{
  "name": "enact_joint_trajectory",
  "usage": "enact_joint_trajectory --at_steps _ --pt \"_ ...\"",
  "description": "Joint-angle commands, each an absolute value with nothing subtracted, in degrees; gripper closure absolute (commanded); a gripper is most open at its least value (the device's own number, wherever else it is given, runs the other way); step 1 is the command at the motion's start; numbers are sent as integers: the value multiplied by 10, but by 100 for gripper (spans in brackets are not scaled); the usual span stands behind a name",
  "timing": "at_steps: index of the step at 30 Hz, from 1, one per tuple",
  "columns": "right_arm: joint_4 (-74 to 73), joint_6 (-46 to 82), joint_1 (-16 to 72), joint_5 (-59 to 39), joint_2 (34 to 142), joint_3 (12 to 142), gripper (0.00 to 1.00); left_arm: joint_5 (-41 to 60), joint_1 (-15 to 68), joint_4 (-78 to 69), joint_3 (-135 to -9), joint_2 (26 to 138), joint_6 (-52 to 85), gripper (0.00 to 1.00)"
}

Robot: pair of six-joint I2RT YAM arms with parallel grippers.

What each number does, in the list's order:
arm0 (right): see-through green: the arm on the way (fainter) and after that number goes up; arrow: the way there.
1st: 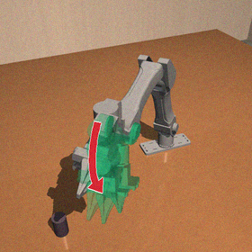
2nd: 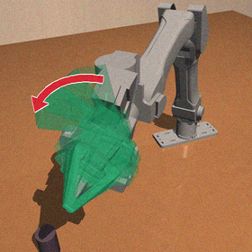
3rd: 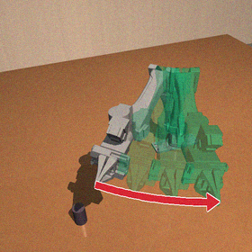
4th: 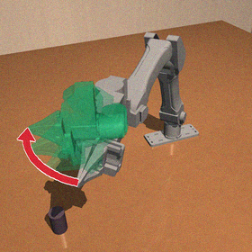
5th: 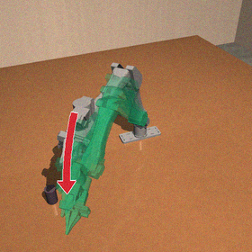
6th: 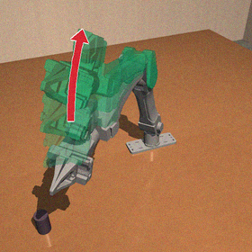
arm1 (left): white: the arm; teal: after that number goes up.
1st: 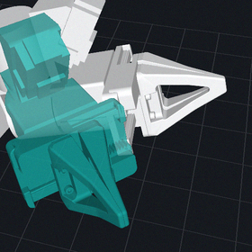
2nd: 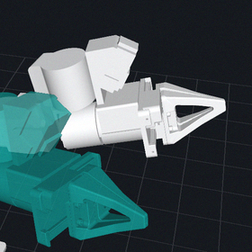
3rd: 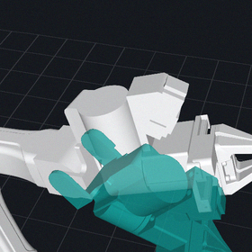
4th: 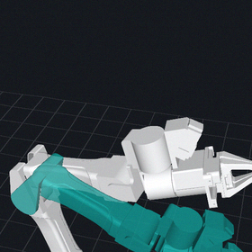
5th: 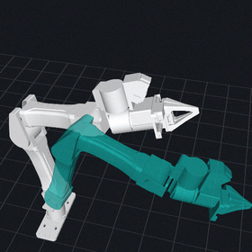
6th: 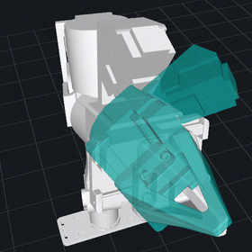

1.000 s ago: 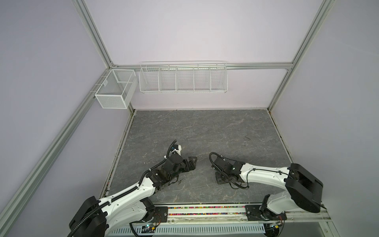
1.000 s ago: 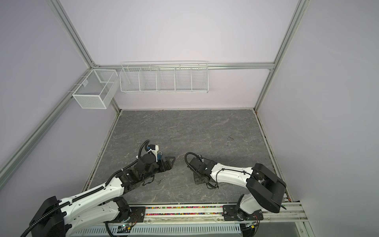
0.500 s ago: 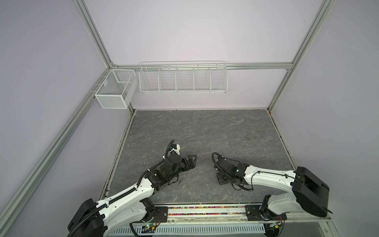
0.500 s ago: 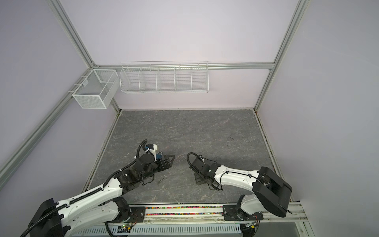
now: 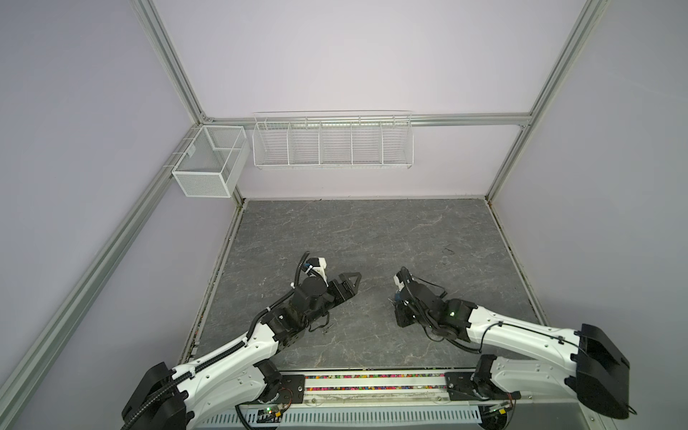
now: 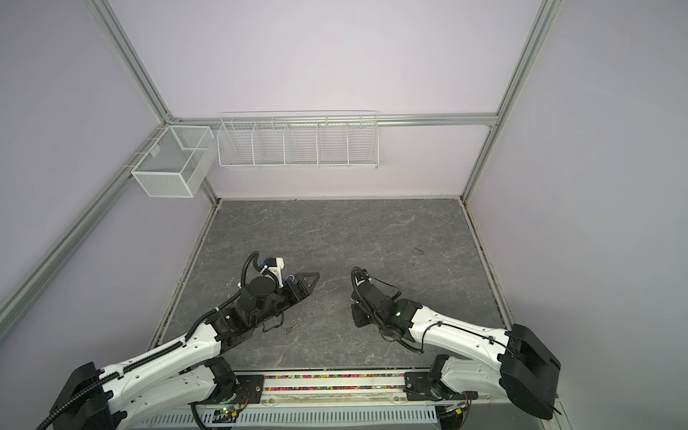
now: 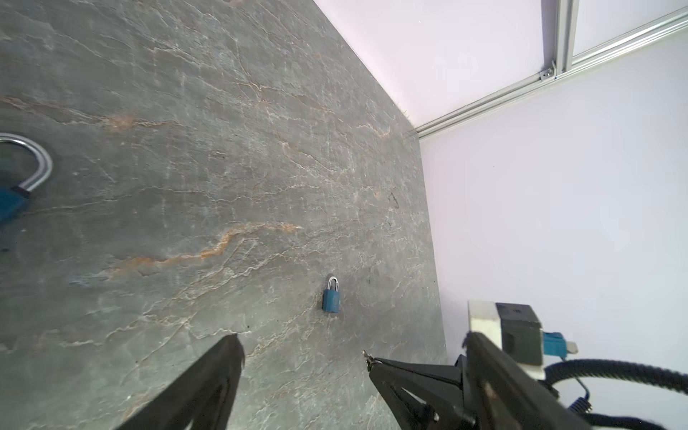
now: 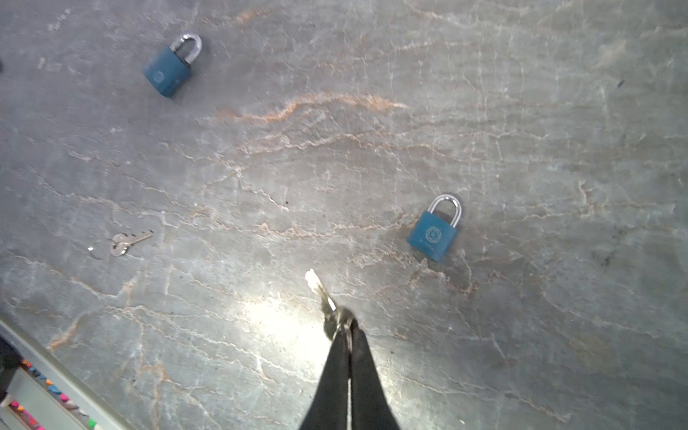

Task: Unlock with the key
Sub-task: 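Lift the keys with the right gripper while the left gripper moves toward it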

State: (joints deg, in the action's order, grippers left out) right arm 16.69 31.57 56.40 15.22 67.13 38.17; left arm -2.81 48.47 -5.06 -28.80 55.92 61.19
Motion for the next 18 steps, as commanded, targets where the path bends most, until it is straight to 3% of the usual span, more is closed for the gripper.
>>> enact_joint_trajectory --at_steps 1,18 --pt "137 290 568 159 660 415 94 2 488 -75 -334 585 626 10" --pt "112 298 567 95 687 499 94 36 510 -174 -365 689 593 29"
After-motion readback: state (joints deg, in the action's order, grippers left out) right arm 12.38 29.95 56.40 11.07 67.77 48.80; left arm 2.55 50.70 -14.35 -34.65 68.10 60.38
